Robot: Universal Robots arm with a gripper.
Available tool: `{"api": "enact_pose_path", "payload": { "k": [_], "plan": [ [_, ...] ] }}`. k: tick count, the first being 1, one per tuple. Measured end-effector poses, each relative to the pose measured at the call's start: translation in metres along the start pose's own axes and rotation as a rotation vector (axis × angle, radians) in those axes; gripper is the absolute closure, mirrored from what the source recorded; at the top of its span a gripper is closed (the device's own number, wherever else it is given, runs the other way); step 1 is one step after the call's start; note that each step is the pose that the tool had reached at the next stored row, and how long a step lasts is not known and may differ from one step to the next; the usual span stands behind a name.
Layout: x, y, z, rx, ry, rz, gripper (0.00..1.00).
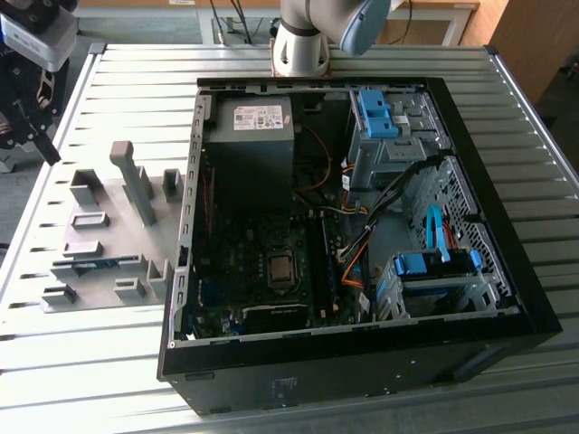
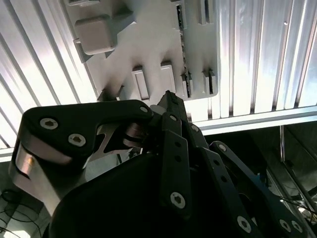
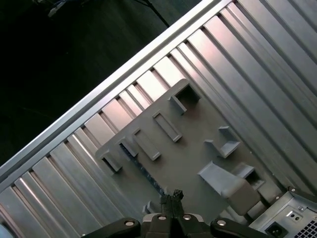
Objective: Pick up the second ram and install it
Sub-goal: 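Pick up the second ram and move it above second insertion slot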
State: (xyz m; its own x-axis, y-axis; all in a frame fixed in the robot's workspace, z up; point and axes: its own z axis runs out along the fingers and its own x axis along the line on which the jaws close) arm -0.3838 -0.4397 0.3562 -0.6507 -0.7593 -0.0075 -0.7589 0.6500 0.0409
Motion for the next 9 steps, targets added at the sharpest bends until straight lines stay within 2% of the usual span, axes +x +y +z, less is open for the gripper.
{"api": "enact_pose_path", "payload": {
  "k": [9],
  "plan": [
    [0.0000, 0.0000, 0.0001, -0.0005, 0.0030, -0.072, 0.89]
  ]
}}
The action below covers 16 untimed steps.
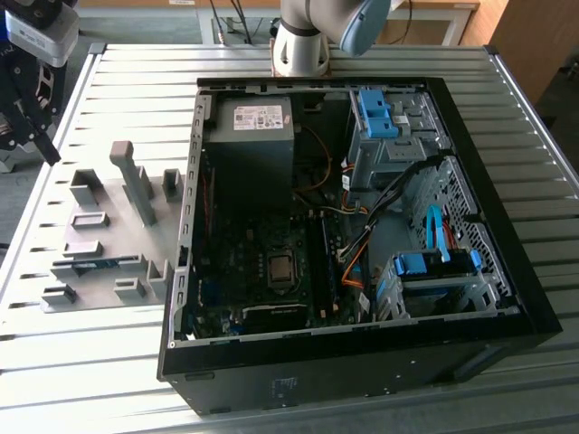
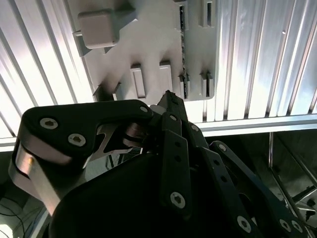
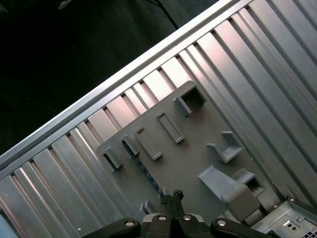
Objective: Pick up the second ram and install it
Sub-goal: 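Pick up the second ram and move it above second insertion slot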
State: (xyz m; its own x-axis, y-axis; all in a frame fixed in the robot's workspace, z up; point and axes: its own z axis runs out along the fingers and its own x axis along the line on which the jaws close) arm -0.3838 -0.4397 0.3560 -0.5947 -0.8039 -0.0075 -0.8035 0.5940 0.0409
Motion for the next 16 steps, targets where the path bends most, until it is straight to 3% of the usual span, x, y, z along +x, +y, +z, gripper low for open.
{"api": "enact_pose_path", "payload": {
  "k": [16],
  "plan": [
    [0.0000, 0.0000, 0.0000, -0.0001, 0.0006, -0.013, 0.89]
  ]
}}
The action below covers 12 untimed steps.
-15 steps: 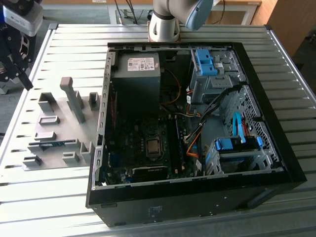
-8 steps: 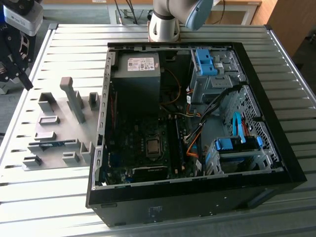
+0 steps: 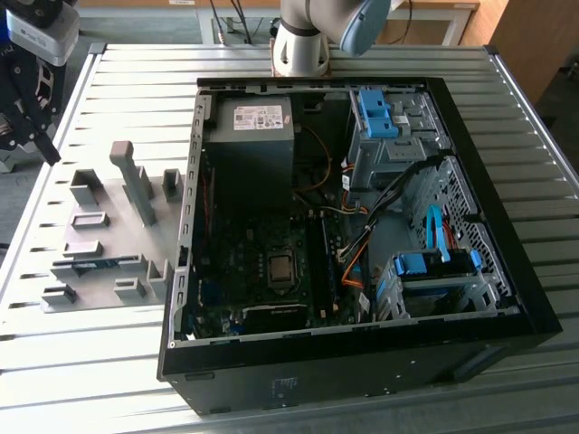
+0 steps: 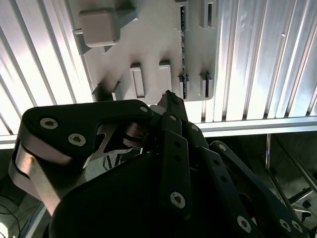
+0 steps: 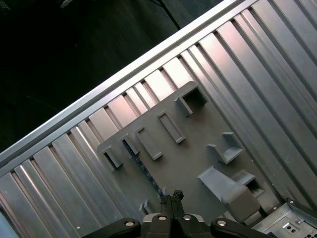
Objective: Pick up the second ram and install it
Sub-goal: 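Pick up the second ram and move it above second insertion slot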
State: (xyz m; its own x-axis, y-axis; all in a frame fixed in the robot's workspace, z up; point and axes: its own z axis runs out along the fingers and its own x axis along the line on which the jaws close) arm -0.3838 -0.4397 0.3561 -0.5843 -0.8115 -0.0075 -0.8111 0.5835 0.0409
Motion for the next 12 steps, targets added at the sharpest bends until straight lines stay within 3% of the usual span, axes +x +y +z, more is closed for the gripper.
{"api": "enact_pose_path", "payload": {
  "k": [5, 12],
  "plan": [
    [0.0000, 0.0000, 0.0000, -0.0001, 0.0005, -0.014, 0.89],
    [0.0000, 0.0001, 0.0001, -0.0005, 0.0029, -0.071, 0.89]
  ]
}}
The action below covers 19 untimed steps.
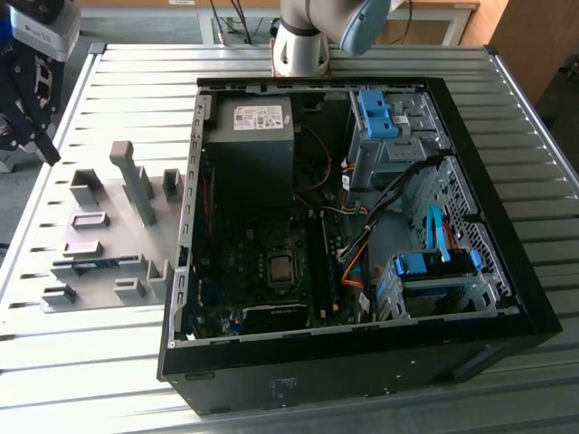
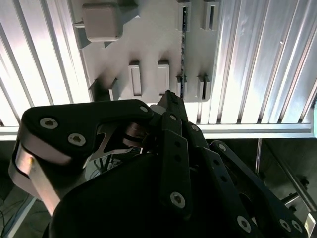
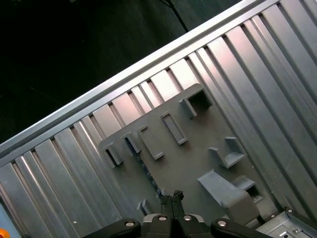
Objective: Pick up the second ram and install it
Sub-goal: 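Pick up the second ram and move it above second insertion slot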
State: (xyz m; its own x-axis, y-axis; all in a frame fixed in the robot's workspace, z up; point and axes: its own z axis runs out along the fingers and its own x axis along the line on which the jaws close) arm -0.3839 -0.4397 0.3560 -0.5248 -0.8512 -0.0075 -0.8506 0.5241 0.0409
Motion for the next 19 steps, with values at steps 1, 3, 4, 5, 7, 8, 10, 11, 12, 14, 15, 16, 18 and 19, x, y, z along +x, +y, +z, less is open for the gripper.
{"api": "enact_pose_path", "payload": {
  "k": [1, 3, 4, 5, 7, 8, 10, 11, 12, 14, 15, 16, 18, 19],
  "plan": [
    [0.0000, 0.0000, 0.0000, -0.0001, 0.0004, -0.010, 0.89],
    [0.0000, 0.0000, 0.0000, -0.0002, 0.0012, -0.029, 0.89],
    [0.0000, 0.0000, 0.0000, -0.0003, 0.0015, -0.038, 0.89],
    [0.0000, -0.0001, 0.0000, -0.0003, 0.0019, -0.047, 0.89],
    [0.0000, -0.0001, 0.0000, -0.0005, 0.0027, -0.066, 0.89],
    [0.0000, -0.0001, 0.0001, -0.0006, 0.0031, -0.076, 0.89],
    [0.0000, -0.0001, 0.0001, -0.0007, 0.0039, -0.096, 0.89],
    [0.0000, -0.0001, 0.0001, -0.0008, 0.0043, -0.106, 0.89],
    [0.0000, -0.0001, 0.0001, -0.0008, 0.0047, -0.116, 0.89],
    [0.0000, -0.0001, 0.0001, -0.0010, 0.0055, -0.136, 0.89],
    [0.0000, -0.0001, 0.0001, -0.0011, 0.0060, -0.147, 0.89],
    [0.0000, -0.0001, 0.0001, -0.0012, 0.0064, -0.157, 0.89],
    [0.0000, 0.0000, 0.0001, -0.0013, 0.0072, -0.177, 0.89],
    [0.0000, -0.0001, 0.0001, -0.0014, 0.0076, -0.187, 0.89]
  ]
}}
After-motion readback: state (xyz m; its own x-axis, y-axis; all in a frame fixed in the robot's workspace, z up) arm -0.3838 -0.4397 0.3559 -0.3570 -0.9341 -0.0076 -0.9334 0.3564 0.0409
